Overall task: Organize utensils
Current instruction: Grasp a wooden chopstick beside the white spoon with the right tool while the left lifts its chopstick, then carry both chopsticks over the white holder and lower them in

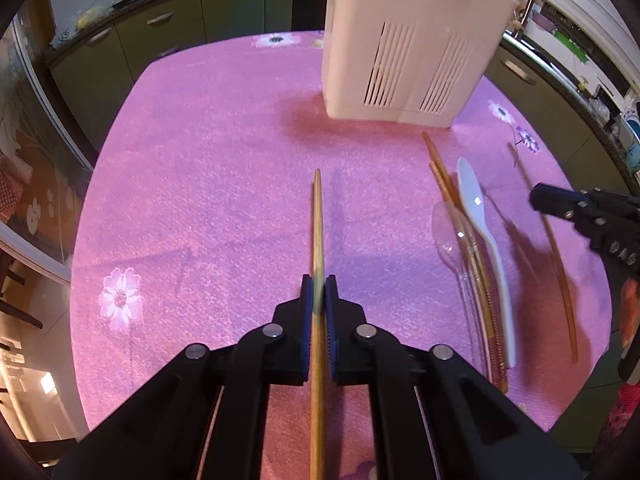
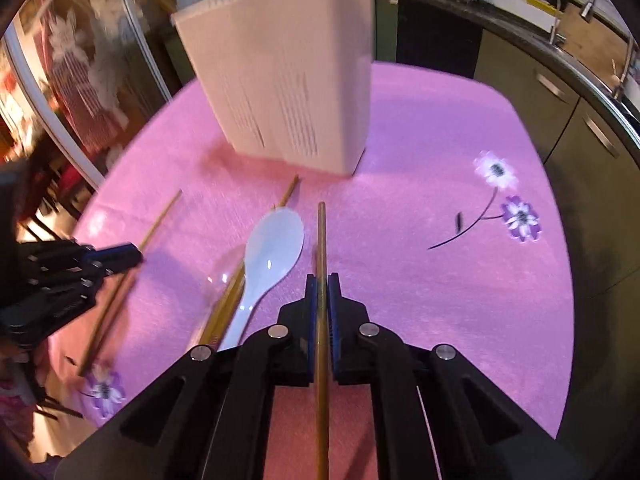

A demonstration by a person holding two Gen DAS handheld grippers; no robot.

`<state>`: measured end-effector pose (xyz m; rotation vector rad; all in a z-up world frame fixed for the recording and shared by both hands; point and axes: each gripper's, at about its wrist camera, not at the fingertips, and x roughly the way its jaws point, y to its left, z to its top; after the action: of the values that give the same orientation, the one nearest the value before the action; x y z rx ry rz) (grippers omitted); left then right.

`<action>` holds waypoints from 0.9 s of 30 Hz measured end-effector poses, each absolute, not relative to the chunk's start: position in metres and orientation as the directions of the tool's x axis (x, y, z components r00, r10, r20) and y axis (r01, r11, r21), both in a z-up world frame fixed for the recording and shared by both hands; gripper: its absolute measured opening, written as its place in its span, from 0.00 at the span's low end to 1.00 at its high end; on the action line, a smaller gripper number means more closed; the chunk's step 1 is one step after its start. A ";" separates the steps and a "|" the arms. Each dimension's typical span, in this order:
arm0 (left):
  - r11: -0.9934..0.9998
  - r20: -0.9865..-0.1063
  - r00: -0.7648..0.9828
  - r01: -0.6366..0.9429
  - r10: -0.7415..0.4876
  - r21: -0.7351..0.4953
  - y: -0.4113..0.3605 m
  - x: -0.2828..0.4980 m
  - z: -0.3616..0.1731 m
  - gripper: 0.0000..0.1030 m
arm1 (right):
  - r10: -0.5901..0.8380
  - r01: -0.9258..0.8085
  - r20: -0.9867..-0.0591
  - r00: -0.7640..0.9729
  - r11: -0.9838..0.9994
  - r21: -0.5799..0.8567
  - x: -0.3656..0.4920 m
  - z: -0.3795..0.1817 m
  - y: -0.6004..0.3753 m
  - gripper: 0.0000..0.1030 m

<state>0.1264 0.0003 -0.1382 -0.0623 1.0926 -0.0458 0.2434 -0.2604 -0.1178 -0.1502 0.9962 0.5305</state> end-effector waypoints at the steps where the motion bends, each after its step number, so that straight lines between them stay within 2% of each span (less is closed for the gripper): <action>1: 0.997 -0.881 0.467 0.006 -0.071 -0.076 0.000 0.125 -0.134 0.06 | 0.375 -0.489 -0.816 0.439 0.862 0.133 0.241 -0.109 -0.266 0.06; 12: 0.995 -0.806 0.584 0.041 -0.099 -0.093 -0.001 0.102 -0.070 0.06 | 0.493 -0.496 -0.678 0.545 0.842 0.213 0.210 -0.034 -0.306 0.06; 27: 0.988 -0.684 0.714 0.126 -0.151 -0.087 -0.019 0.090 0.017 0.06 | 0.566 -0.544 -0.533 0.629 0.810 0.219 0.201 0.050 -0.304 0.06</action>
<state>0.0896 -0.0194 0.0168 -0.0349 0.7604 -0.1536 0.2014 -0.3038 0.0498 0.0382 0.6235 0.6363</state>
